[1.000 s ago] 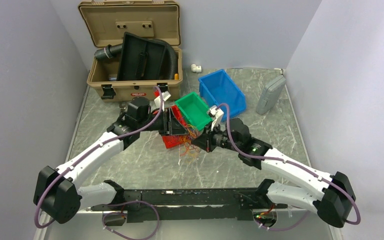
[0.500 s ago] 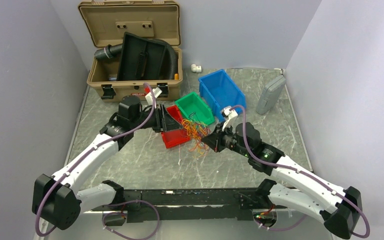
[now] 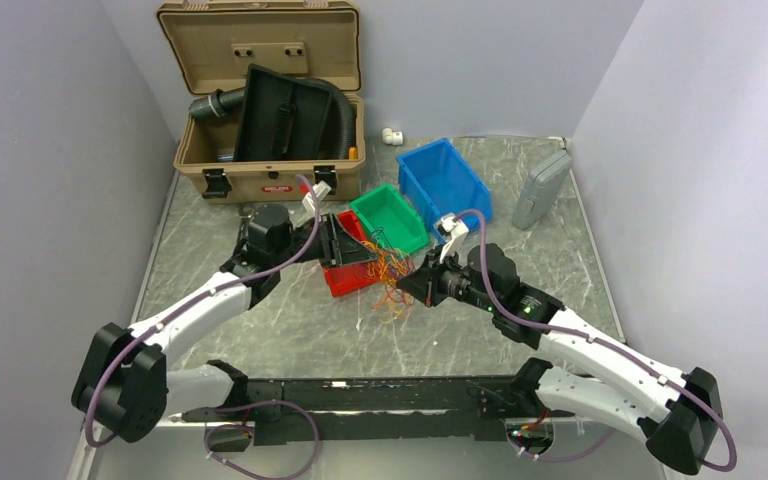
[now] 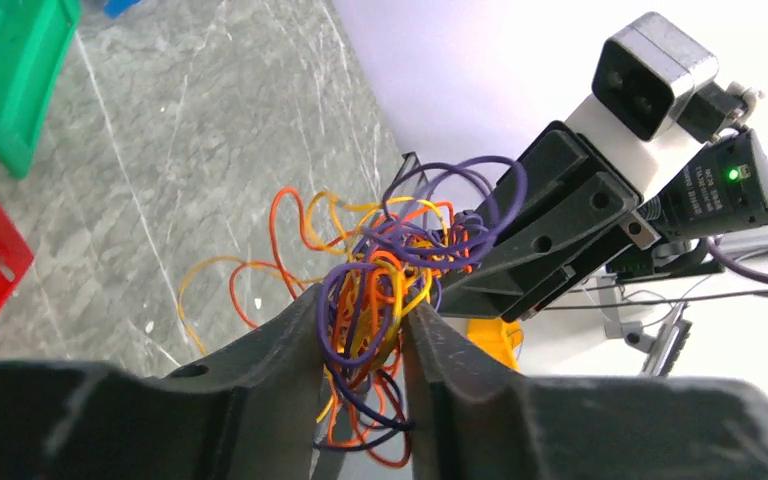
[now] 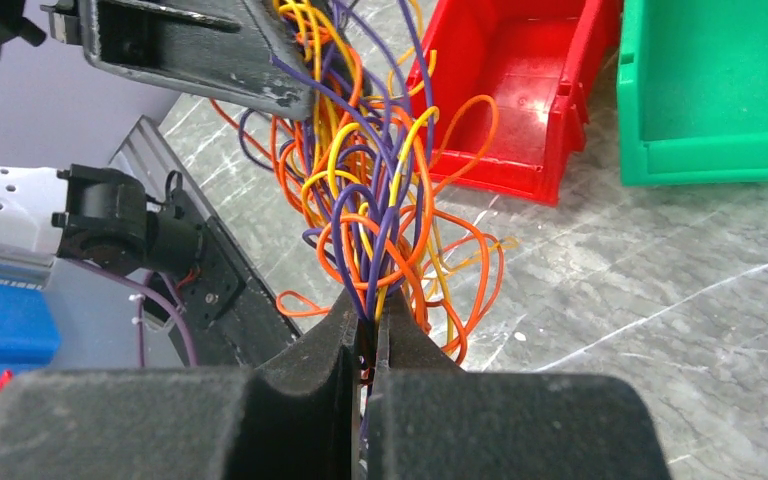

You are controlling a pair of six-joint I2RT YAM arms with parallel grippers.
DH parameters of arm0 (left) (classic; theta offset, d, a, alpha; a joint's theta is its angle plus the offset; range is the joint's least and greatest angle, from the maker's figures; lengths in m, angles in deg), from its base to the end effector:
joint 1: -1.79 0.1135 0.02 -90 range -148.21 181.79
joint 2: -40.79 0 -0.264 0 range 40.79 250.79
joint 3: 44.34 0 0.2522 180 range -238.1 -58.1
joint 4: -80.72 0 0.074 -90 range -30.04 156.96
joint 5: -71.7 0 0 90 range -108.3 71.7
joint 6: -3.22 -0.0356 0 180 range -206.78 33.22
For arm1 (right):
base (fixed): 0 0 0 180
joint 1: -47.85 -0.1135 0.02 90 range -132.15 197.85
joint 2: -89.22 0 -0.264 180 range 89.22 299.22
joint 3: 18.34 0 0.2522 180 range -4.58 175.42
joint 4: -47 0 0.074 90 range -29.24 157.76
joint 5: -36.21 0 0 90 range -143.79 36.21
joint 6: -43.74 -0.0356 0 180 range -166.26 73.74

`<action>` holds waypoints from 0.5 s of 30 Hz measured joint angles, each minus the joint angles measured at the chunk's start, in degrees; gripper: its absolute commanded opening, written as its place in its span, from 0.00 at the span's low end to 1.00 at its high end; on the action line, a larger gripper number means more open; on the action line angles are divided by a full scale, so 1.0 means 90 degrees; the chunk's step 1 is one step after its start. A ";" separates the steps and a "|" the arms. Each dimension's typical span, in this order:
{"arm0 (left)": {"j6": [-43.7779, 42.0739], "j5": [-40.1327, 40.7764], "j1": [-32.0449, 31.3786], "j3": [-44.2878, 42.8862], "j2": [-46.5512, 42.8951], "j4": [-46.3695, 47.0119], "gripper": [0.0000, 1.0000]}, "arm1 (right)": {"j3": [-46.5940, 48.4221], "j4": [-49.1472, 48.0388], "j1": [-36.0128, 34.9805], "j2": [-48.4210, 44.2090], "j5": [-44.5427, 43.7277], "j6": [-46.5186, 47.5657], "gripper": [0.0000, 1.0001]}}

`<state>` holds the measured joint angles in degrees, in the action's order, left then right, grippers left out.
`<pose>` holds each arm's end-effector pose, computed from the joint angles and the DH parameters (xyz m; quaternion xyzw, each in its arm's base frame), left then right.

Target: Untangle the cables

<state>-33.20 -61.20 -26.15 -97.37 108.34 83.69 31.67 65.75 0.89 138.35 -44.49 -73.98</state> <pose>0.2196 -0.1439 0.2742 0.0655 0.7544 -0.5988 0.2609 0.1345 0.1525 0.2835 -0.1817 0.7864 0.4080 0.4268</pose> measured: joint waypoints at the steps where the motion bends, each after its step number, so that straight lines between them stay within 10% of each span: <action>1: 0.0090 -0.0012 -0.0044 0.0000 0.0095 0.0177 0.00 | 0.0000 -0.0024 0.0000 0.0027 0.0034 -0.0007 0.01; 5: 0.0180 -0.0124 -0.0087 -0.0019 0.0338 0.0452 0.00 | -0.0012 -0.0010 0.0002 0.0041 0.0136 -0.0019 0.75; 15: -0.1469 -0.0634 0.0022 -0.0843 0.0022 -0.0894 0.00 | 0.0318 0.0911 0.0202 -0.0427 -0.0027 0.0466 0.80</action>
<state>-46.42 -66.90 -25.95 -104.95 108.53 75.65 34.53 73.95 2.70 134.50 -44.73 -69.79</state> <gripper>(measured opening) 0.035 0.794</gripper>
